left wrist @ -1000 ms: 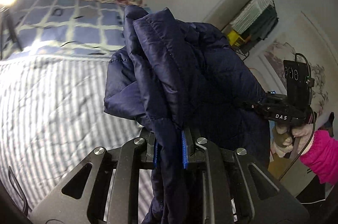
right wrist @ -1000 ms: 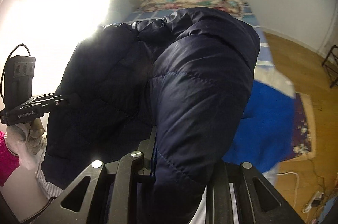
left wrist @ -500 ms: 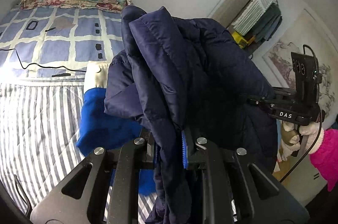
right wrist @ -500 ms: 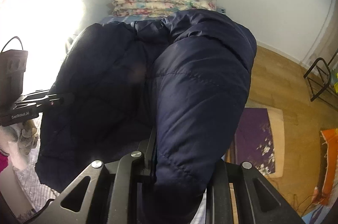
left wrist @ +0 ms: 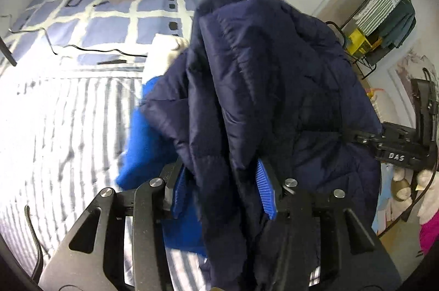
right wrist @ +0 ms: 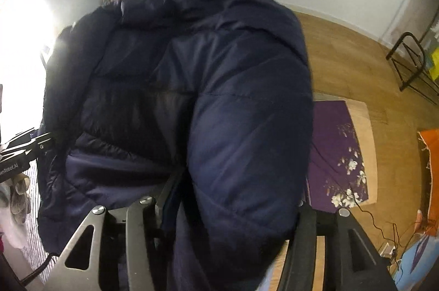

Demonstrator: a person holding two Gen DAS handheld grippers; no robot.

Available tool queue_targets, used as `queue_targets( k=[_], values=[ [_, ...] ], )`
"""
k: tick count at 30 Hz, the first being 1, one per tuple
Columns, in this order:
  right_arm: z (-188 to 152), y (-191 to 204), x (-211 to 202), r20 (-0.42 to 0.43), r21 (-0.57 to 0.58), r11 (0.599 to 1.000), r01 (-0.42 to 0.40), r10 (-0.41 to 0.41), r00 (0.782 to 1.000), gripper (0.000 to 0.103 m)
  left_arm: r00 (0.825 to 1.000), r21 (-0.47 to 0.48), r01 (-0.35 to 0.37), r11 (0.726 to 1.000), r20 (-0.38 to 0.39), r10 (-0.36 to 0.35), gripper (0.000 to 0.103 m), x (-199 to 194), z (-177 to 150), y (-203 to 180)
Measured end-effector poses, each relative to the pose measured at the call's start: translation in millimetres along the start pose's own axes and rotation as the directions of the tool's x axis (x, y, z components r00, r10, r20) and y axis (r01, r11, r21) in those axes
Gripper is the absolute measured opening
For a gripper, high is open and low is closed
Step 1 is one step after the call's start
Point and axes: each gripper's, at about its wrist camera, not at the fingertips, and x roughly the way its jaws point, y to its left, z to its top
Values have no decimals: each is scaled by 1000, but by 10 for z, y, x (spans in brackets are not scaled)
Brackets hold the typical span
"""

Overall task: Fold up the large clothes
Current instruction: 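Lift the folded jacket with both tools and carry it over the blue garment, then lower the jacket onto the blue garment and open both tools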

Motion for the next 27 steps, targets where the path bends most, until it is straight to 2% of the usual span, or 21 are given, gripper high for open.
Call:
queue_targets(
  k=[3,6,9,12,16,17,24,27],
  values=[
    [-113,-23,-303,54,-12,999,43,-43,998,55,997,34,-19,999,81,16,47,-405,-13,-32],
    [-177,-61,-691,171,-3,997,72,-71,983,55,984,105,-40,994,176,21,47,-741,78,-191],
    [-73,-3,-818,247,-16,994,106,-99,964,55,976,138,-42,990,220,11,45,-782,241,-365],
    [179,120,-610,230,-30,994,101,-92,969,51,975,185,-91,978,217,50,45,-530,402,-500],
    [399,236,-225,186,-19,996,84,-79,979,51,979,206,-172,963,142,145,44,30,547,-484],
    [455,253,-112,177,-20,995,103,-98,979,51,978,200,-186,962,127,163,44,129,566,-450],
    [687,403,490,141,-77,978,195,-183,973,52,975,147,-223,964,51,217,44,775,692,-124],
    [722,414,686,119,-78,976,205,-195,974,53,973,148,-230,962,52,225,45,917,715,-95]
  ],
)
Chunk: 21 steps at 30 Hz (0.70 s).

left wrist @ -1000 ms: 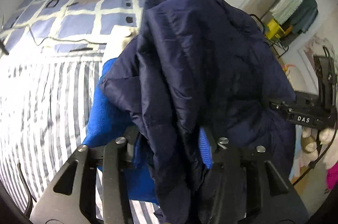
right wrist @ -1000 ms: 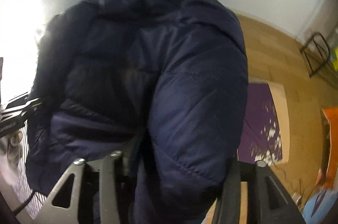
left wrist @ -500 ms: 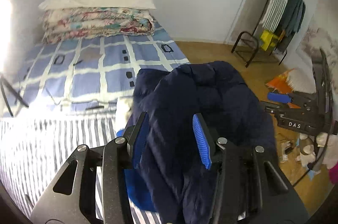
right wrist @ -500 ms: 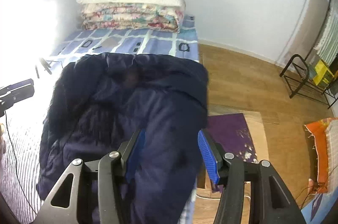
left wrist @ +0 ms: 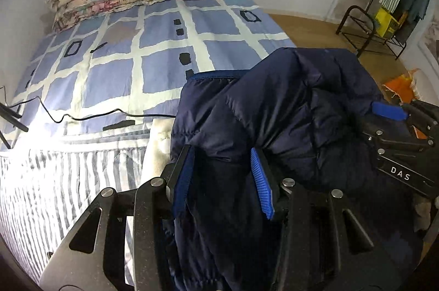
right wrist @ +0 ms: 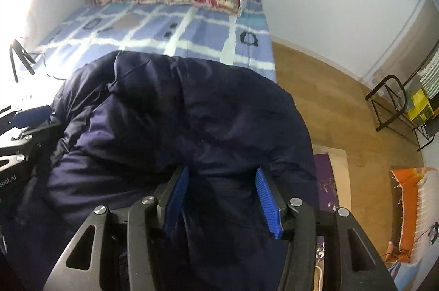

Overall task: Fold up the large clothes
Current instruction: 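Lower the jacket onto the blue garment and open both tools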

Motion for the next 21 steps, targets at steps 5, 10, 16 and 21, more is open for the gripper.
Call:
queue_targets(
  k=[5,10,16,21],
  values=[
    [-50,-40,205,-23,23,1000,-12,12,1000,53,1000,28,-20,999,12,20,45,61,-31,-40],
    [-15,-32,-9,-20,4,1000,-18,18,1000,51,999,-28,34,999,6,-34,45,-223,9,47],
    [-202,1,-576,35,5,999,-54,54,998,50,995,-45,87,995,58,-84,45,-902,-92,112],
    [-482,-8,-1125,80,92,991,-98,91,993,52,991,-43,110,993,79,-106,45,-1508,-360,171]
  ],
)
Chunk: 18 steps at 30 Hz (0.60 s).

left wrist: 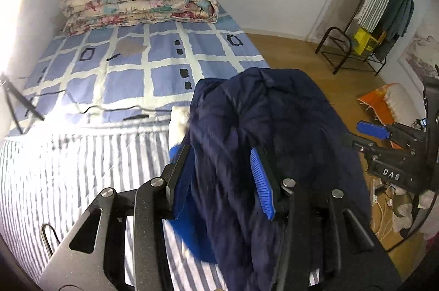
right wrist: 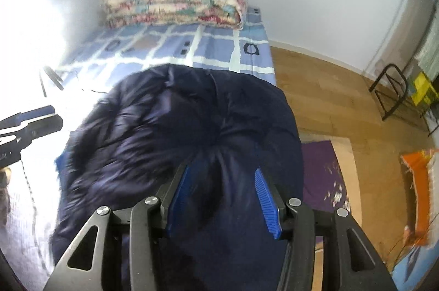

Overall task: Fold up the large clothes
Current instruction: 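Lower the jacket onto the blue garment and open both tools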

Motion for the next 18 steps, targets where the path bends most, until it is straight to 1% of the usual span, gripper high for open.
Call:
queue_targets(
  k=[3,7,13,15,16,18],
  values=[
    [-163,44,-333,20,28,1000,3,-3,1000,52,1000,-5,2,1000,12,-1,45,-324,-157,10],
    [-426,134,-836,54,93,996,-3,-2,999,54,1000,-15,1,1000,29,-1,45,-751,-389,33],
    [-815,342,-1484,111,158,987,-25,7,994,56,998,44,-9,999,54,6,45,-1320,-750,3],
    [-939,429,-1668,130,175,984,-25,2,992,60,999,54,-7,998,51,4,46,-1461,-876,0],
    [-1011,481,-1763,138,180,983,-21,-5,990,60,999,54,-4,999,49,2,47,-1524,-928,5],
    [-1128,584,-1921,153,186,982,-11,-18,988,61,999,50,-3,999,49,0,59,-1647,-1044,30]
  ],
)
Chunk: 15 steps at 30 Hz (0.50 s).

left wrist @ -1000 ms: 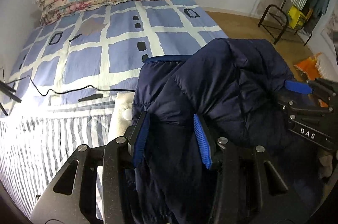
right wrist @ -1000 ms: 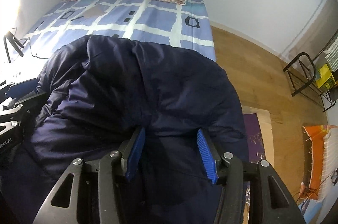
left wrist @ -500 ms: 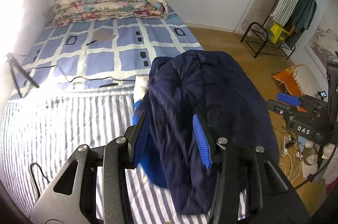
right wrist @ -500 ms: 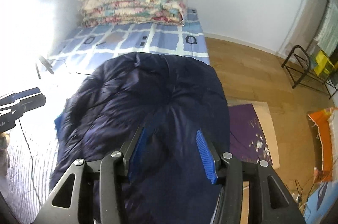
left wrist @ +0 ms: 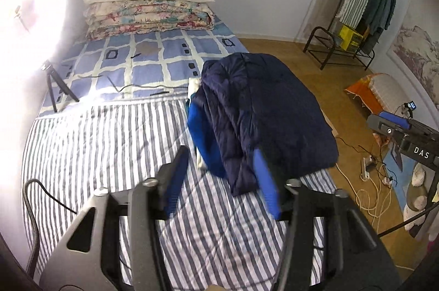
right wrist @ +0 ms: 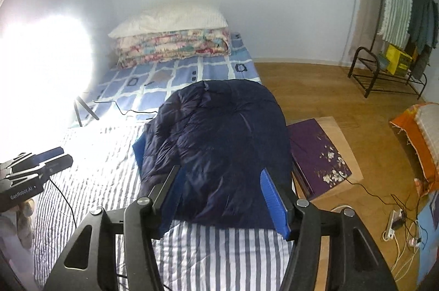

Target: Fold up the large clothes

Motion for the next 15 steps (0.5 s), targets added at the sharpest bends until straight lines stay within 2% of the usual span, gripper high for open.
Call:
queue_targets(
  k=[4,7,11,15],
  values=[
    [-189,124,-280,21,-1,1000,9,-9,1000,68,1000,19,-21,1000,8,21,61,-204,-188,-2],
    [-345,185,-491,41,3,1000,21,-22,999,73,999,35,-28,999,26,27,68,-365,-336,-26],
    [-525,200,-714,73,29,999,35,-37,997,86,998,67,-46,997,56,42,73,-498,-451,-84],
    [-676,171,-823,77,66,996,54,-59,995,89,998,75,-31,997,60,27,75,-579,-523,-125]
  ],
)
